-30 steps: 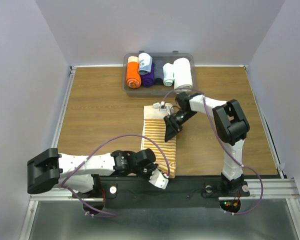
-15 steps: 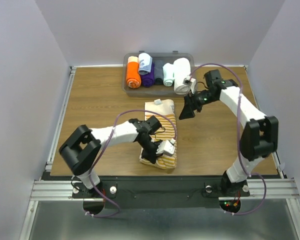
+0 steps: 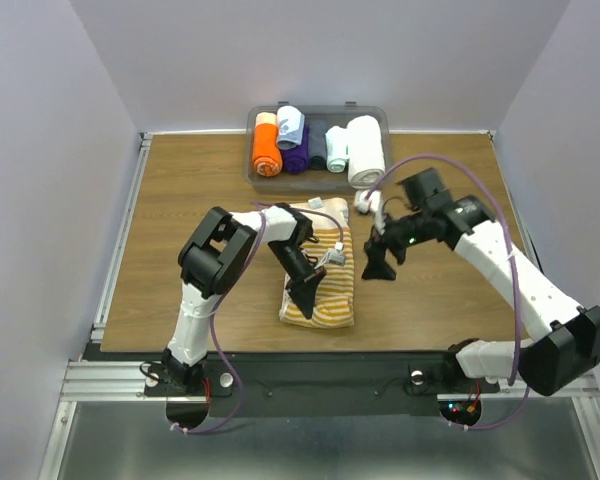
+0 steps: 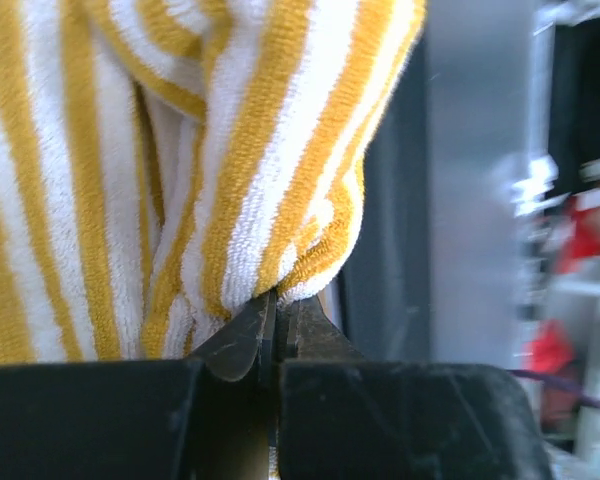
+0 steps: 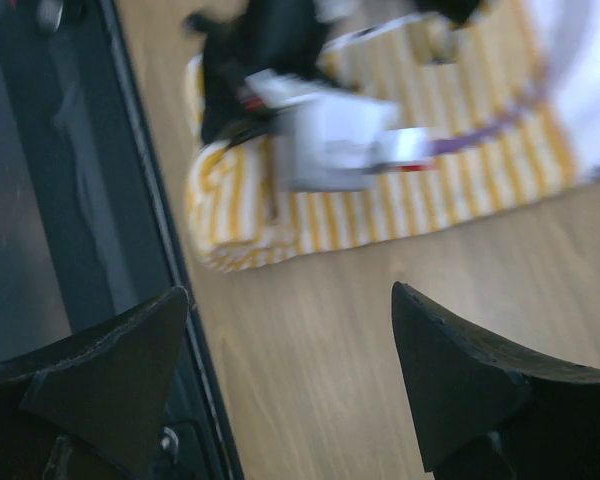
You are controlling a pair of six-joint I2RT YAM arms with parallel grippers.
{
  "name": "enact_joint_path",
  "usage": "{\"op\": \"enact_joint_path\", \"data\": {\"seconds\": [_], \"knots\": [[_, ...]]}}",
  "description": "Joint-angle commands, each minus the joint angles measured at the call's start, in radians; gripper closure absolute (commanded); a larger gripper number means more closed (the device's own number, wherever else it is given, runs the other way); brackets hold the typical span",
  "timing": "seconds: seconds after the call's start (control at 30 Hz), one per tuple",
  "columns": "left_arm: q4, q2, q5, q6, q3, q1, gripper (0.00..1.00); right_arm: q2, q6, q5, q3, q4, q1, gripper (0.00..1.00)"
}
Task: Roll the towels
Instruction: Roll the towel
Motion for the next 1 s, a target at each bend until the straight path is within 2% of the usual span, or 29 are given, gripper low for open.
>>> {"op": "enact_joint_path", "data": {"seconds": [0.0, 0.17, 0.23, 0.5, 0.8, 0.93, 0.97], "knots": [[-0.088, 0.149, -0.053, 0.036, 0.078, 0.034, 1.00, -0.056, -0.039, 0.243, -0.097, 0.024, 0.235, 0.14], [-0.088, 0.227, -0.049, -0.025, 0.143, 0.062, 1.00, -0.002, -0.074, 0.366, -0.088, 0.084, 0.355, 0.15], [-0.088, 0.241, -0.051, -0.035, 0.154, 0.065, 1.00, 0.034, -0.064, 0.426, -0.088, 0.115, 0.441, 0.15], [-0.088, 0.267, -0.068, -0.050, 0.175, 0.071, 1.00, 0.124, 0.045, 0.612, -0.211, 0.403, 0.677, 0.09], [-0.089, 0.266, -0.072, -0.044, 0.174, 0.105, 1.00, 0.177, 0.081, 0.667, -0.315, 0.534, 0.731, 0.04], [-0.088, 0.264, -0.062, -0.041, 0.178, 0.115, 1.00, 0.205, 0.105, 0.626, -0.380, 0.571, 0.740, 0.10], [-0.088, 0.258, -0.057, -0.041, 0.177, 0.120, 0.99, 0.216, 0.117, 0.618, -0.407, 0.581, 0.740, 0.21]]}}
